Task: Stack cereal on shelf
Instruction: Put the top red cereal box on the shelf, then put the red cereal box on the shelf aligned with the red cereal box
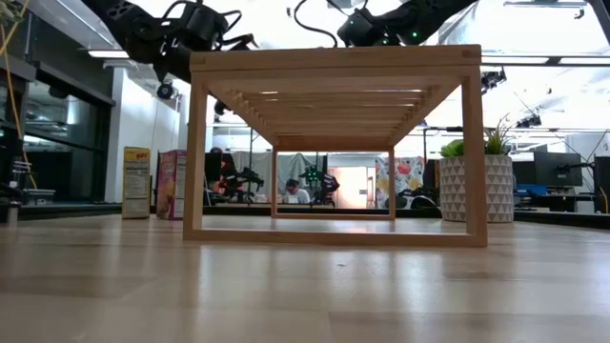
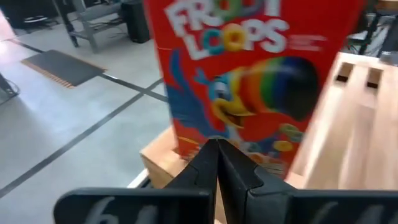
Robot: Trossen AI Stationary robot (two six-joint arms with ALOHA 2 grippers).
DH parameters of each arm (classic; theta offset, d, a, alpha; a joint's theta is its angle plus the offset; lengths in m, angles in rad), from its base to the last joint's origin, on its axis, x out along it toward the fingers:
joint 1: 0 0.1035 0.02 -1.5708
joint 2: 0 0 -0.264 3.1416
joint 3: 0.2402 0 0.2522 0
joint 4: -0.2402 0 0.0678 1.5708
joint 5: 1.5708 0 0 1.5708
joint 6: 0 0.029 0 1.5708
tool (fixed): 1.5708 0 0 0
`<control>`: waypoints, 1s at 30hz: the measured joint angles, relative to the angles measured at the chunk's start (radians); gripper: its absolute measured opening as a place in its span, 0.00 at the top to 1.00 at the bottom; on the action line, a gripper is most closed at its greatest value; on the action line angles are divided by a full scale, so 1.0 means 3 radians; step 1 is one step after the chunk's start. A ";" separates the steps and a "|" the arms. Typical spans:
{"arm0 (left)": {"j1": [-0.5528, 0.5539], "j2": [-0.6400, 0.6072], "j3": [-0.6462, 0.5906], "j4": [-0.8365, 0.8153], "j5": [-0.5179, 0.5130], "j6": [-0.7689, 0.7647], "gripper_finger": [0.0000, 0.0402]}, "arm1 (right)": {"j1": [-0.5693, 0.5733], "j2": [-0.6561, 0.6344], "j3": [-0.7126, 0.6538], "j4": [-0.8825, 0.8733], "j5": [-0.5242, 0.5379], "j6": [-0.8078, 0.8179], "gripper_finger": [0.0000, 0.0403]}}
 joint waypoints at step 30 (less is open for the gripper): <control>0.0105 -0.0908 -0.0147 -0.0811 0.0353 0.0094 1.00 | 0.0011 -0.0808 -0.0167 -0.1189 0.0069 -0.0656 1.00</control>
